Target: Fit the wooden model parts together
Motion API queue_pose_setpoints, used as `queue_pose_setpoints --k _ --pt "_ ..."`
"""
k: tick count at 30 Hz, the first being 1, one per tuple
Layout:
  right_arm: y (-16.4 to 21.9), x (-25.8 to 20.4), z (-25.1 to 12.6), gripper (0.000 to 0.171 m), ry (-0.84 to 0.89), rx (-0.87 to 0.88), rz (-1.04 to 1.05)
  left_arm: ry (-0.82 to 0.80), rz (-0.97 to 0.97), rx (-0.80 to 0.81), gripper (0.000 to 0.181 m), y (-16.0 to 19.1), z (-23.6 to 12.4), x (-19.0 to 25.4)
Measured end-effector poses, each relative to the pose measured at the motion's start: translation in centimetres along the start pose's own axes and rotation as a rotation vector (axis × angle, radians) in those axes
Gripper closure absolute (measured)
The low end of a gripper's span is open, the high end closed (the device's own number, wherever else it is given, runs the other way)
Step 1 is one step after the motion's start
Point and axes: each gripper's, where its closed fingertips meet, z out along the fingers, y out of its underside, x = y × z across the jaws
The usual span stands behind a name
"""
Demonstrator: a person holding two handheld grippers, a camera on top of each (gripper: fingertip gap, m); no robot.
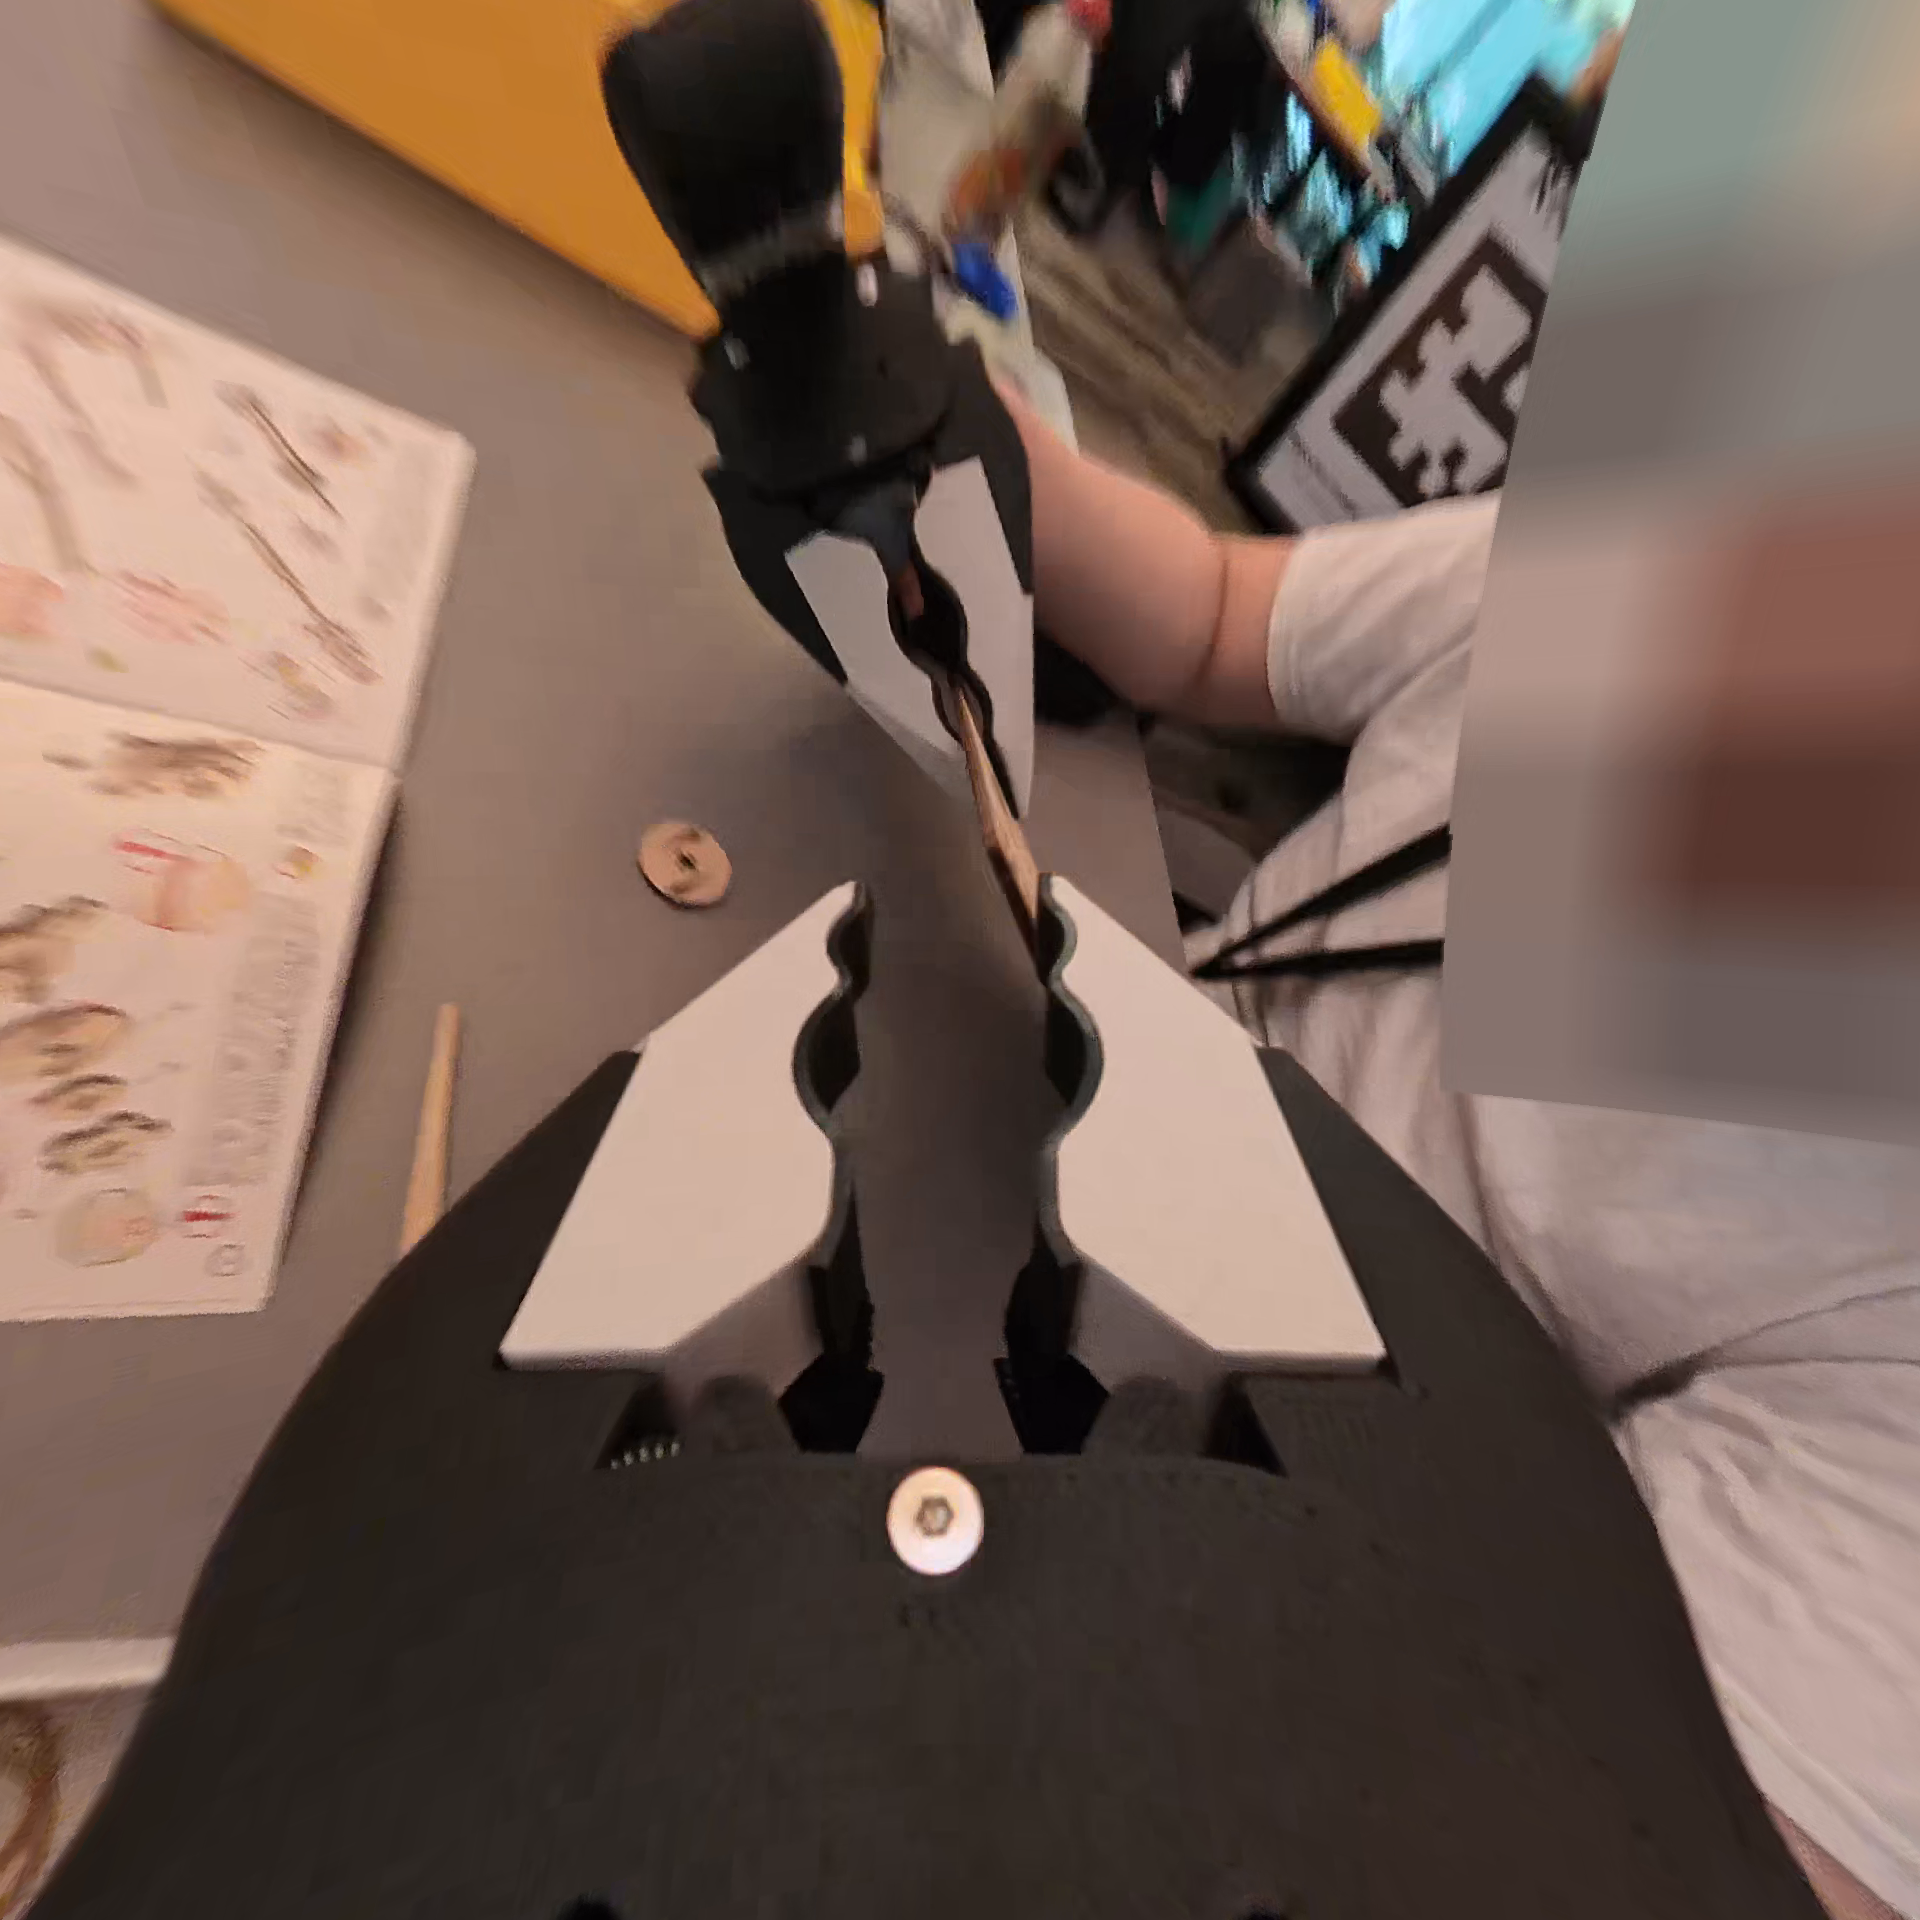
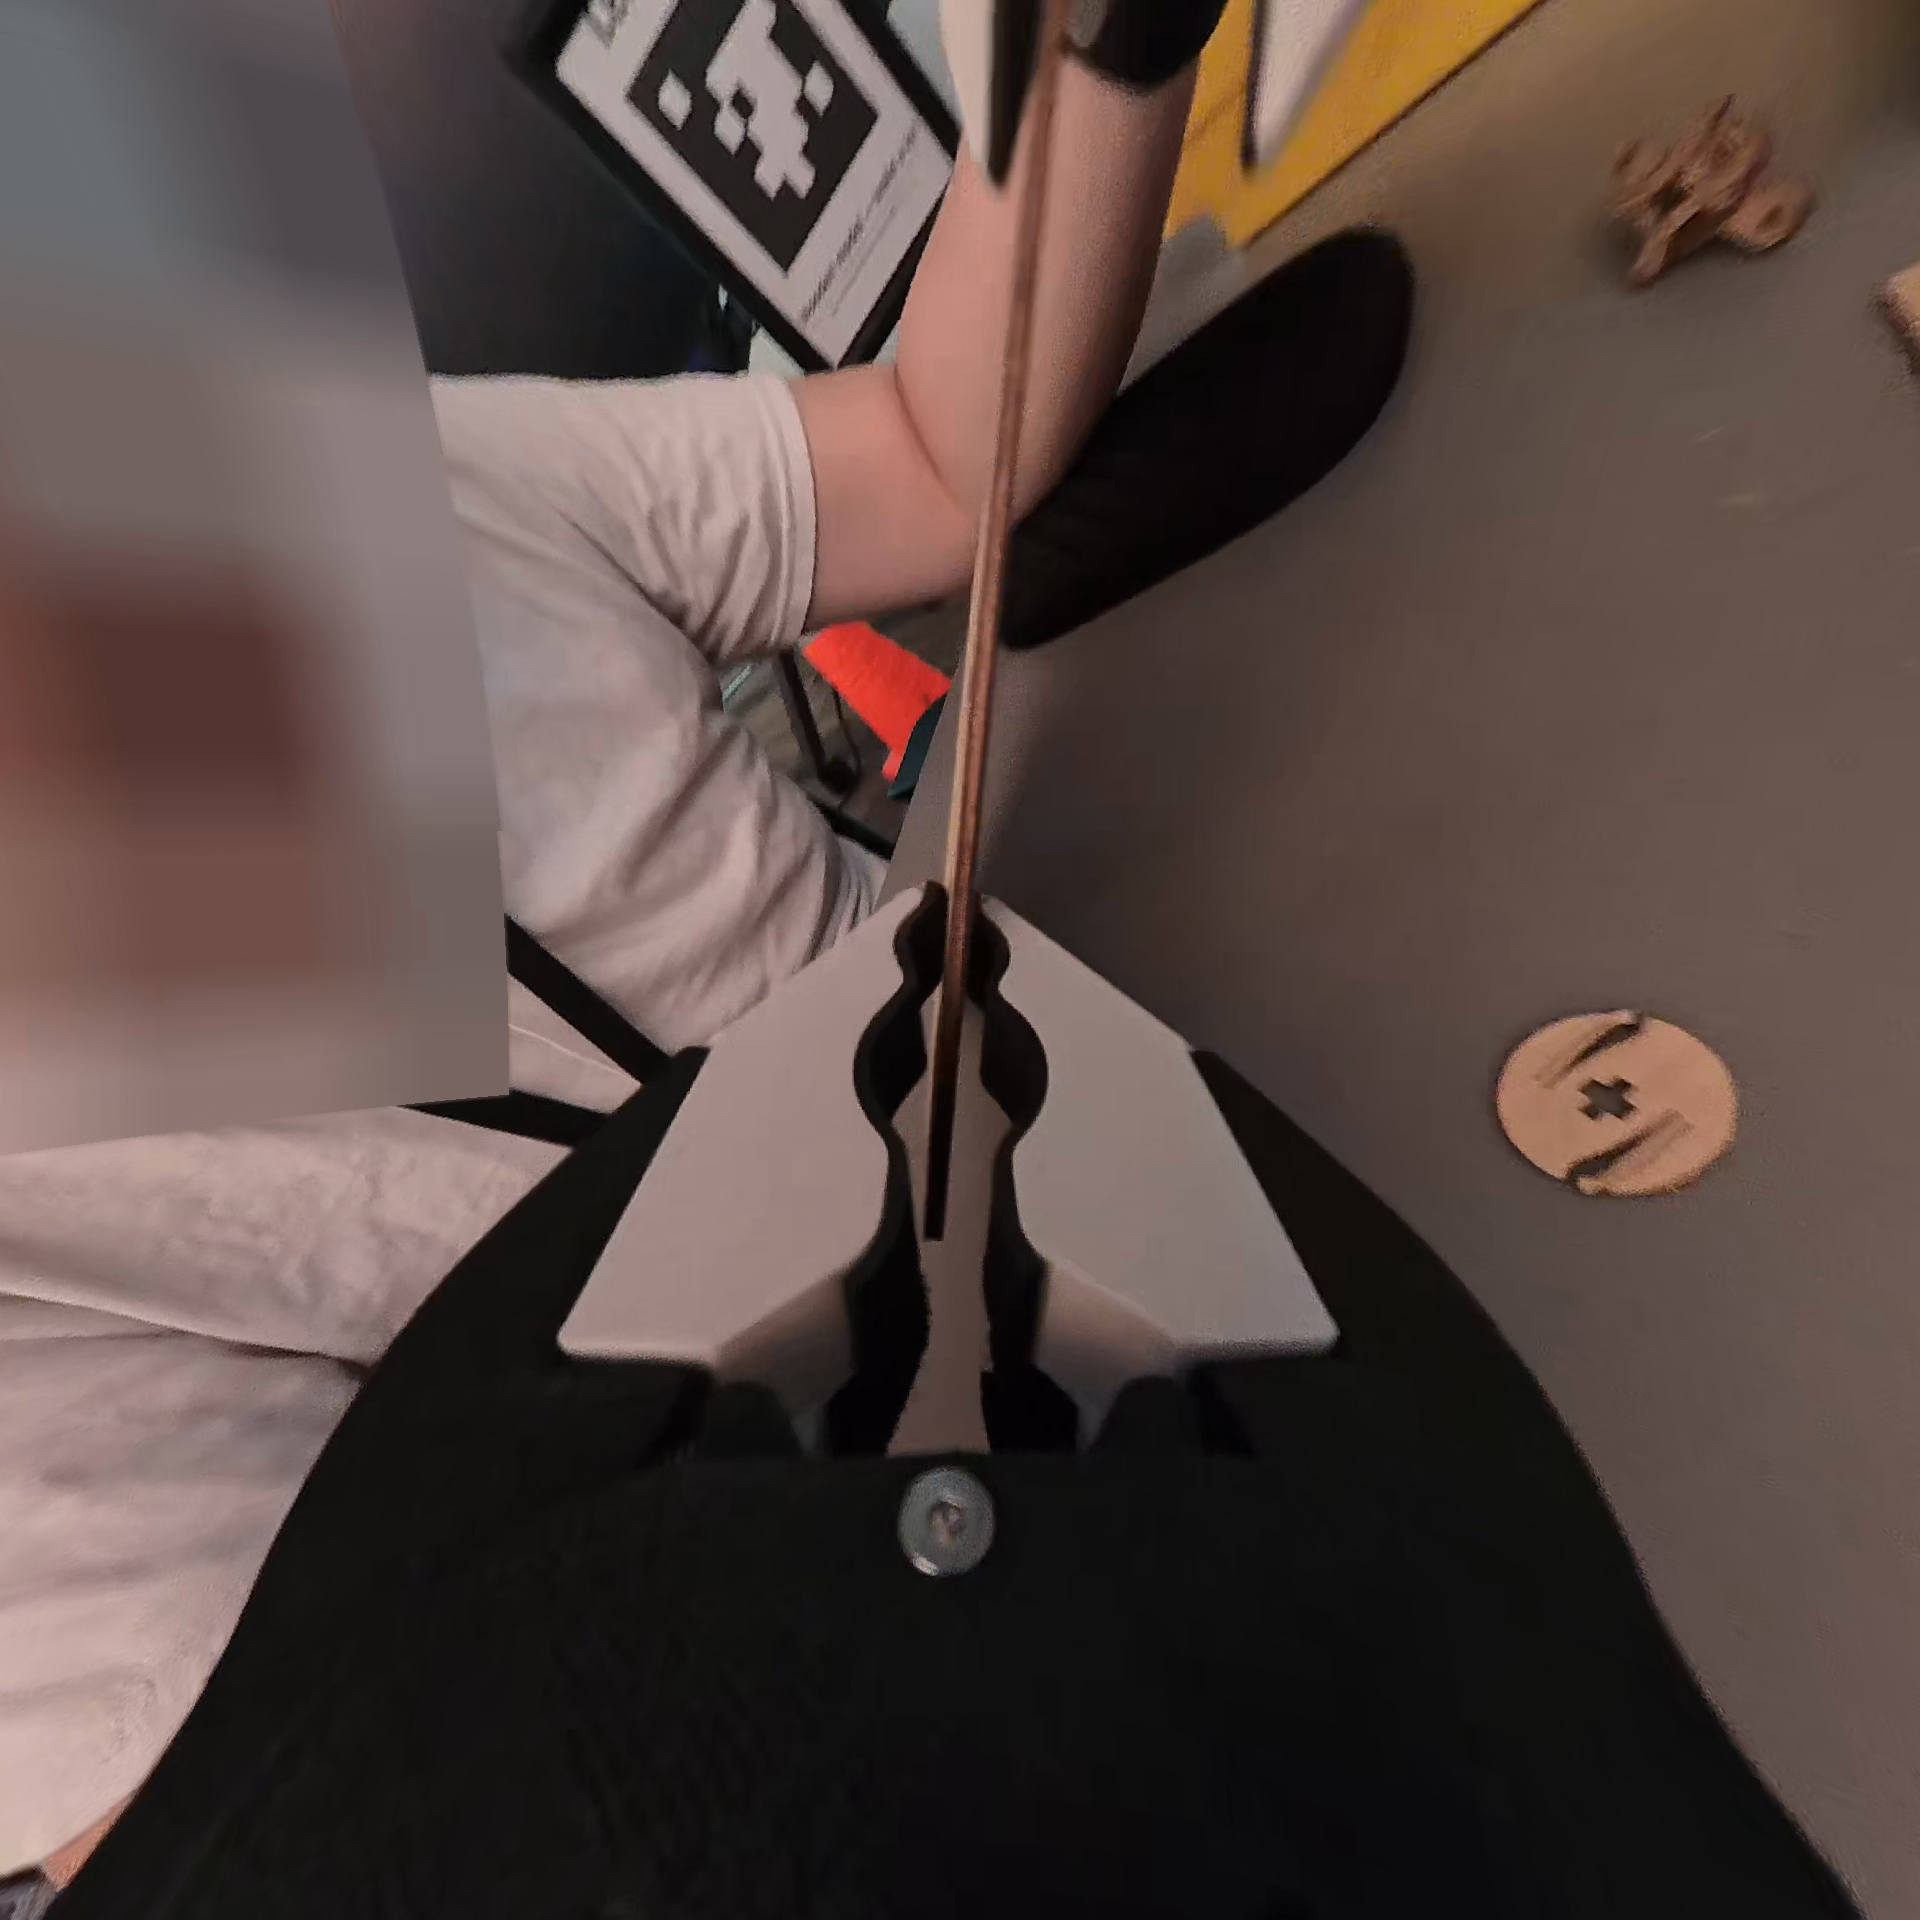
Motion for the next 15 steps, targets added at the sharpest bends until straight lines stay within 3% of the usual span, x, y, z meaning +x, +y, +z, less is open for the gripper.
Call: queue_pose_setpoints --k 4,7,11,15 --pt "-2.5 0.1 -5.0 0.170 0.040 0.215 0.044 -0.073 0.082 0.346 0.149 -4.9 -5.2 0.1" --pt "-5.7 0.1 -10.9 0.170 0.061 0.539 0.065 -0.157 0.170 0.574 0.148 -7.3 -9.2 0.4" --pt "-8.0 0.3 -18.3 0.170 0.073 0.971 0.069 -0.280 0.264 0.658 0.128 -8.1 -11.1 0.3" --pt "-8.7 0.6 -20.6 0.170 0.105 1.183 0.056 -0.289 0.223 0.587 0.113 -7.7 -8.7 -0.9"
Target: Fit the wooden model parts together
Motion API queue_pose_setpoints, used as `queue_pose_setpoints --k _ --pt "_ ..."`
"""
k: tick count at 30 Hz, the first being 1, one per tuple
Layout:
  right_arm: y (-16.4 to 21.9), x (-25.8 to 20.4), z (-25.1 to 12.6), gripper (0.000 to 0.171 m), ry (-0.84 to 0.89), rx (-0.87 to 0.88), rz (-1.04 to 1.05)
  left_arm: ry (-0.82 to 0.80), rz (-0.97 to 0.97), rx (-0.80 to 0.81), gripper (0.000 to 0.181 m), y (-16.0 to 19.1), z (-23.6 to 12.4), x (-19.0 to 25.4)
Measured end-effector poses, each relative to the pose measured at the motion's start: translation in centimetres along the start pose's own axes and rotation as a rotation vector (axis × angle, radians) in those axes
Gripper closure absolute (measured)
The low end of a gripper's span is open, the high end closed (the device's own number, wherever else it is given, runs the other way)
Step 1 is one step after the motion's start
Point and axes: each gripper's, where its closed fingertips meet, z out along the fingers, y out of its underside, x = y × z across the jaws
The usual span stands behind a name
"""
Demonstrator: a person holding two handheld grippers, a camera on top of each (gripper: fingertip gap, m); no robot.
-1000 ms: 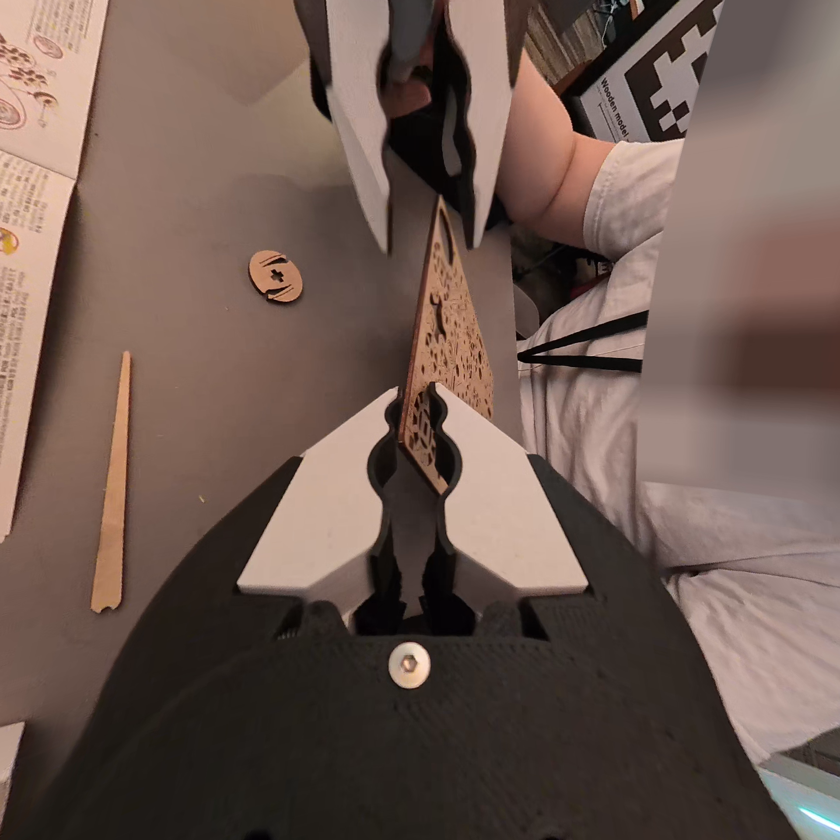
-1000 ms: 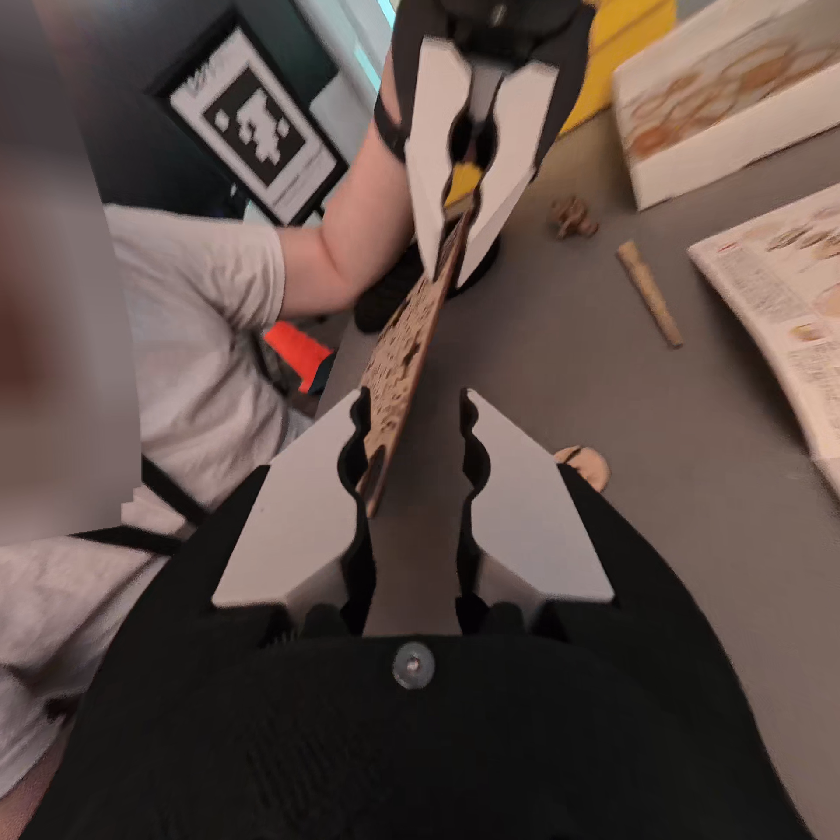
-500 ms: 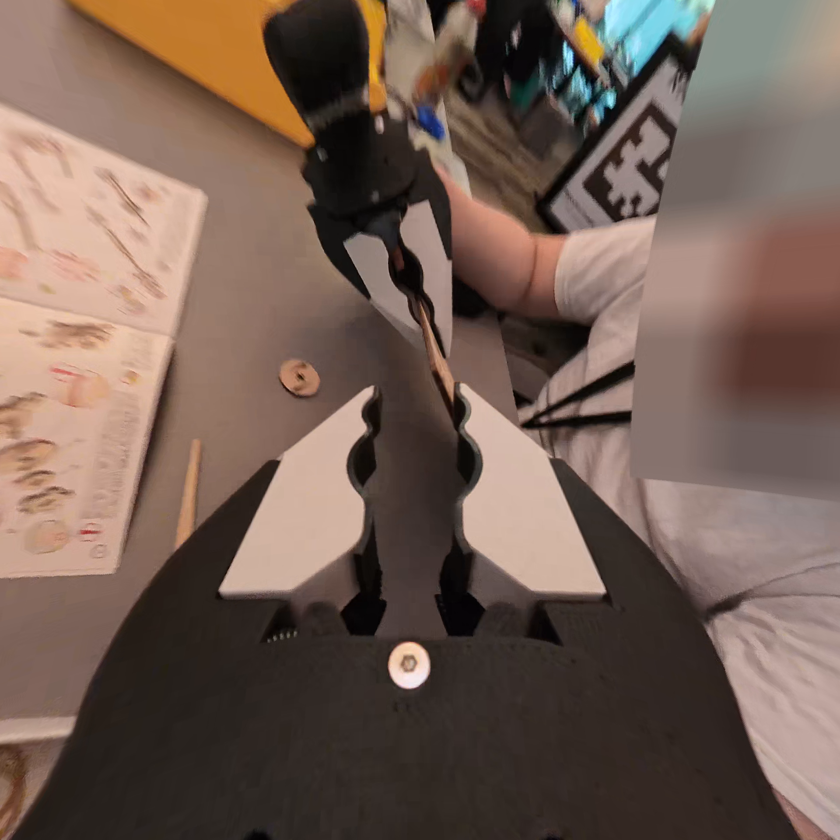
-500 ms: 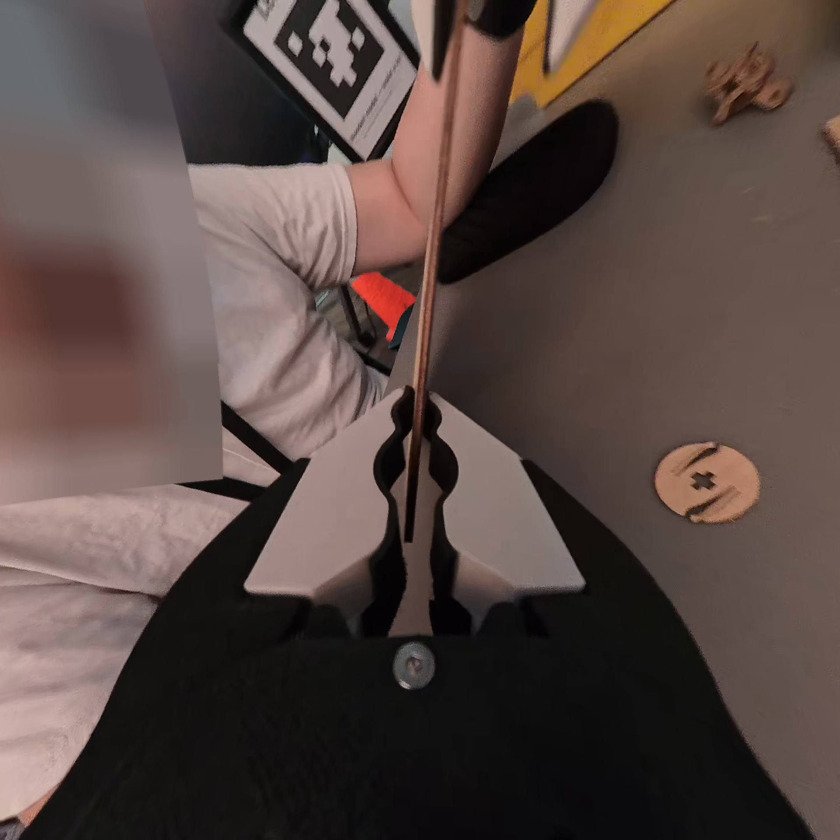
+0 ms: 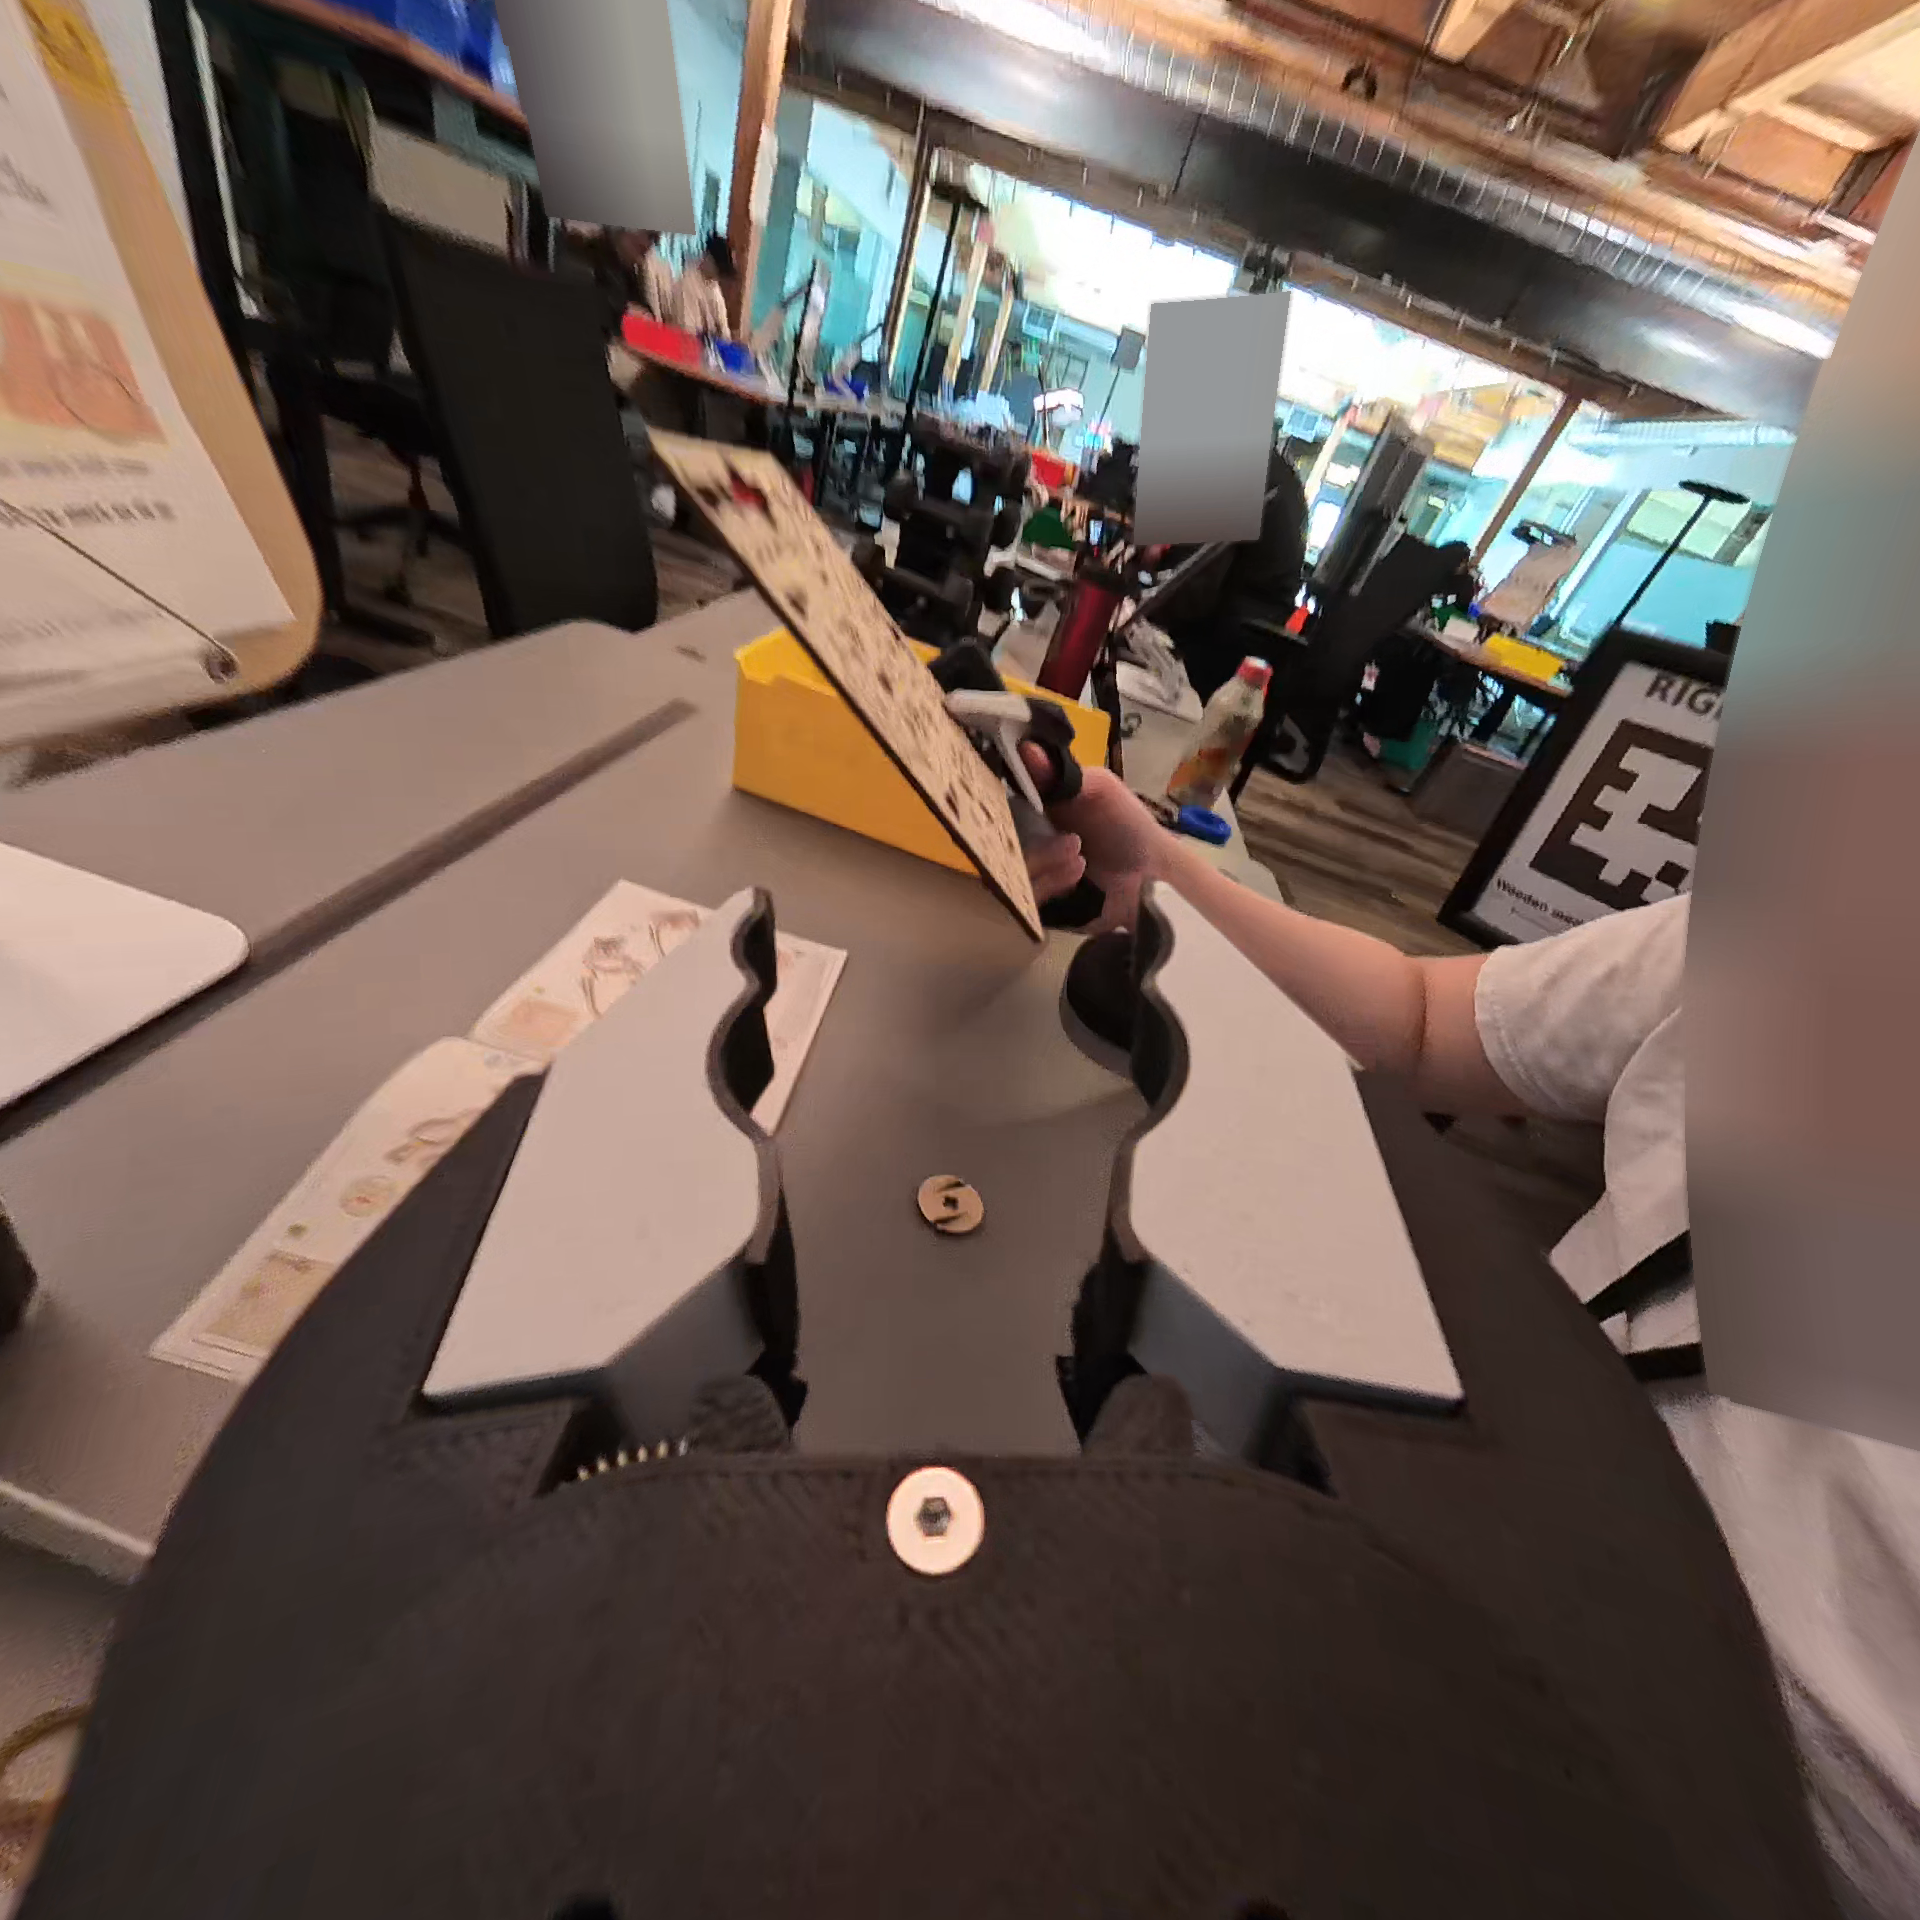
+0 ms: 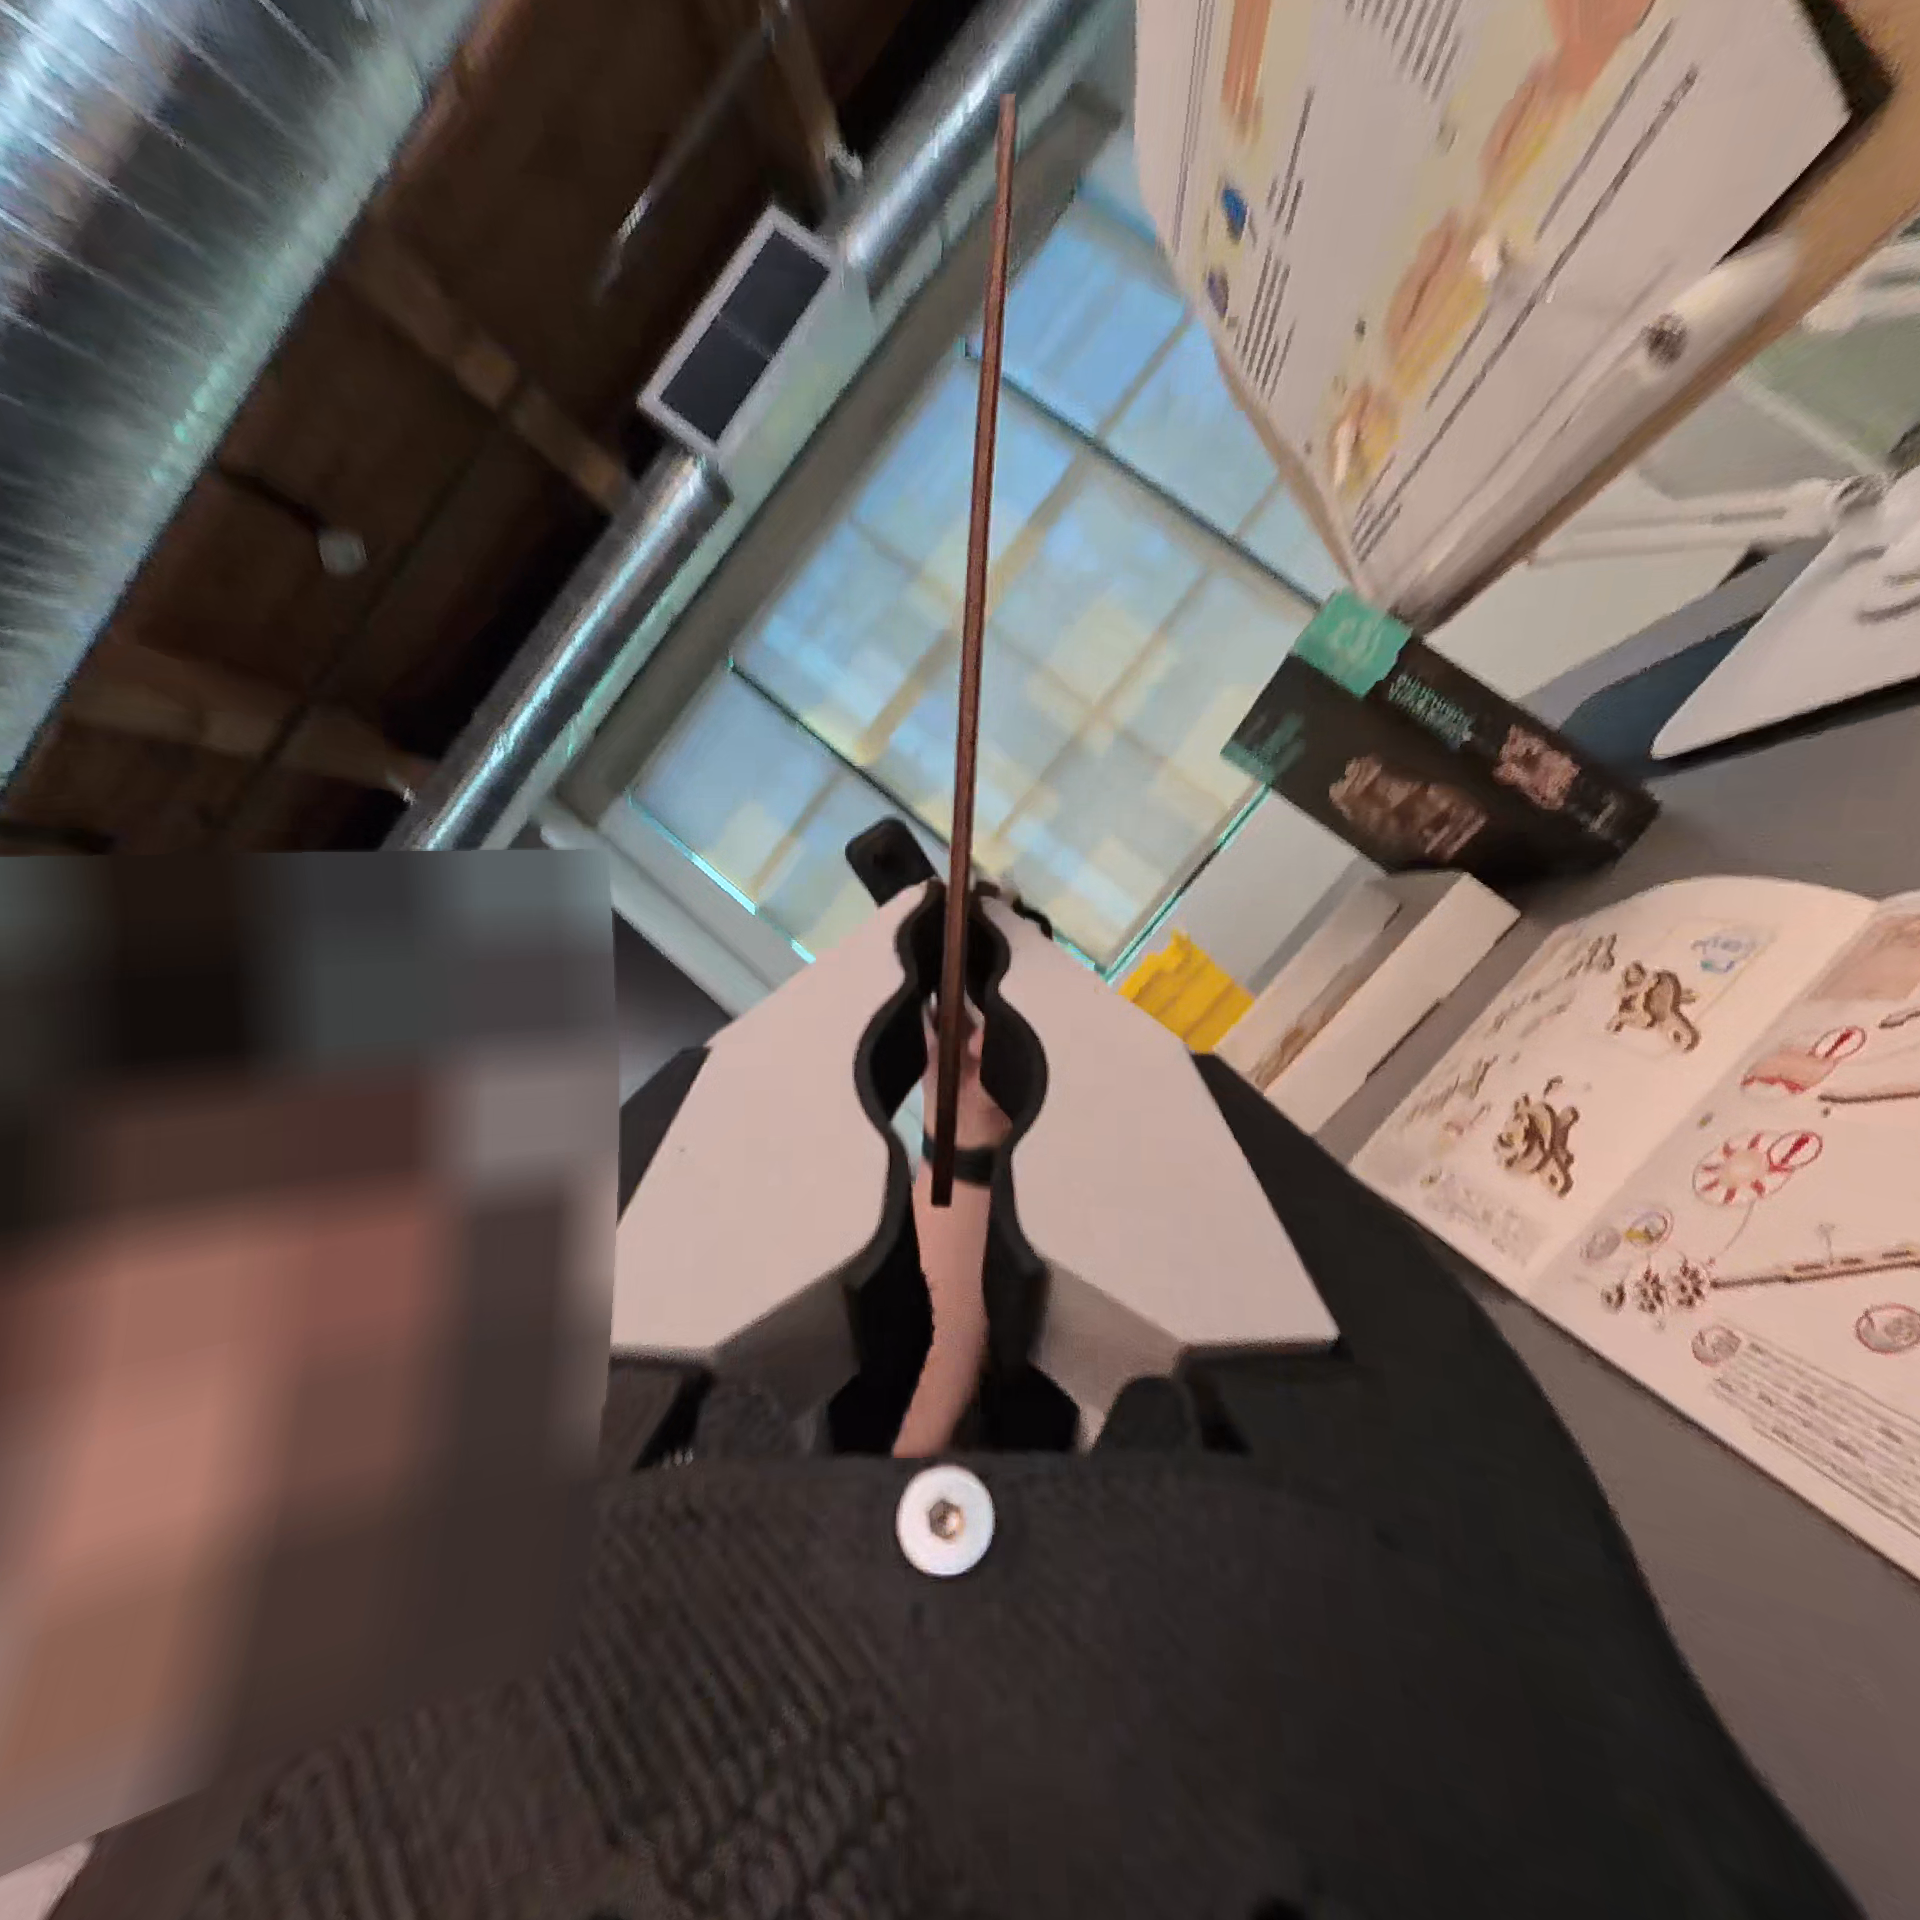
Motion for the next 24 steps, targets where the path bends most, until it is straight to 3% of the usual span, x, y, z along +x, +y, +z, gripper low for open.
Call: queue_pose_setpoints --k 5,7,8,10,13,18,21,24 --pt "1.8 -0.4 1.9 0.170 -0.027 0.077 -0.024 0.036 -0.085 -0.066 0.108 3.1 4.5 0.6" --pt "2.8 -0.3 2.6 0.170 -0.021 0.076 -0.042 0.056 -0.146 -0.048 0.114 3.6 5.8 1.1" --pt "3.2 -0.4 3.0 0.170 -0.019 0.073 -0.050 0.060 -0.166 -0.044 0.119 3.9 6.3 1.2" --pt "4.1 -0.4 3.5 0.170 -0.014 0.057 -0.064 0.084 -0.167 -0.078 0.153 4.8 6.8 1.6" --pt "5.2 -0.2 4.2 0.170 -0.012 0.006 -0.090 0.087 -0.150 -0.170 0.177 6.2 6.8 1.7" --pt "6.5 0.1 4.6 0.157 0.012 -0.167 -0.167 0.049 -0.164 -0.244 0.181 7.2 5.9 0.5" --pt "8.2 0.9 4.3 0.169 0.048 -0.302 -0.179 0.065 -0.217 -0.227 0.179 6.7 5.5 0.3" --pt "7.8 0.5 4.6 0.170 0.016 -0.223 -0.069 0.058 -0.248 -0.093 0.171 4.8 5.3 -0.1"
